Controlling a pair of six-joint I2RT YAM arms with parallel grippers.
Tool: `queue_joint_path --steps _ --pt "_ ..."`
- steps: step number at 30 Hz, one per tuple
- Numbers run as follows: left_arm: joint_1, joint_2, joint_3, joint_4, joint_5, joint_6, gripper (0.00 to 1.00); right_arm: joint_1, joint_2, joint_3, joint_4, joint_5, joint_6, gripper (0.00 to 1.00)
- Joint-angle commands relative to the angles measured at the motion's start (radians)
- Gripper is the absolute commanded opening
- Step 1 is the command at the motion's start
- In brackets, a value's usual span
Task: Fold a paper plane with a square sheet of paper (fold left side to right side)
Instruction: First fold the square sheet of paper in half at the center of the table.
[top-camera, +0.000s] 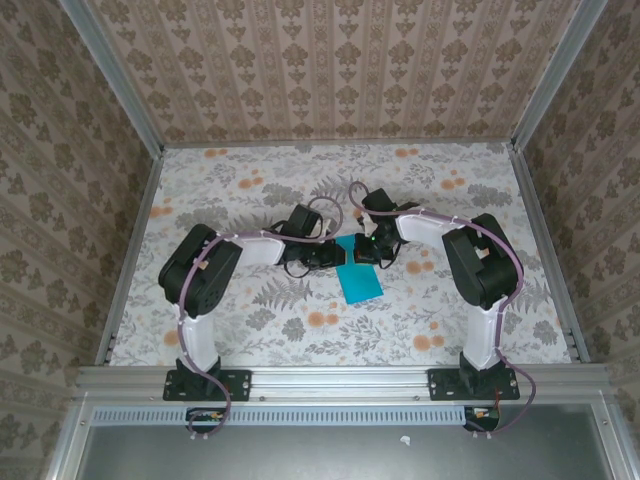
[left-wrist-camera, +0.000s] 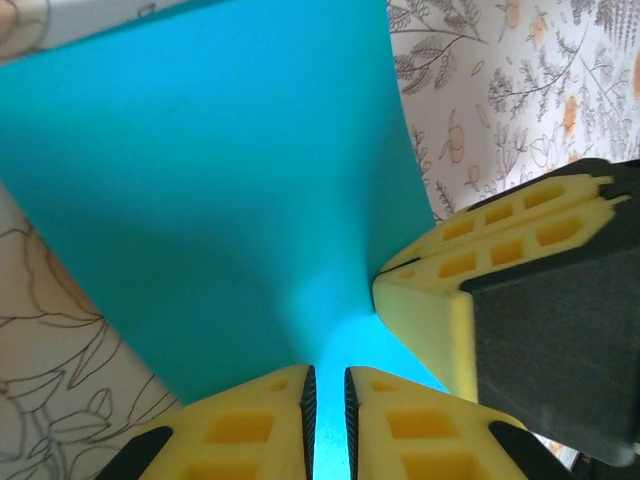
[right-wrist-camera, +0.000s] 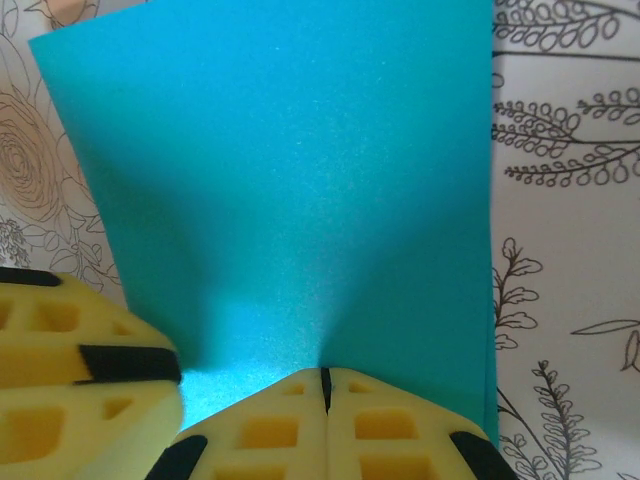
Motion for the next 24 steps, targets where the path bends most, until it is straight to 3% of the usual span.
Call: queue_joint_path --steps 1,10,24 --pt "-0.003 0.025 0.002 0.014 0.008 -0.023 0.18 -0.006 0.069 -0.033 -0.109 0.107 0.005 0.01" --pt "0.025 0.04 0.001 -0.01 -0.035 -0.019 0.18 -0.006 0.067 -0.03 -0.118 0.113 -0.003 0.01" --pt "0.108 0.118 0.142 -0.057 -0.025 0.035 0.18 -0.006 0.075 -0.031 -0.116 0.116 0.004 0.01"
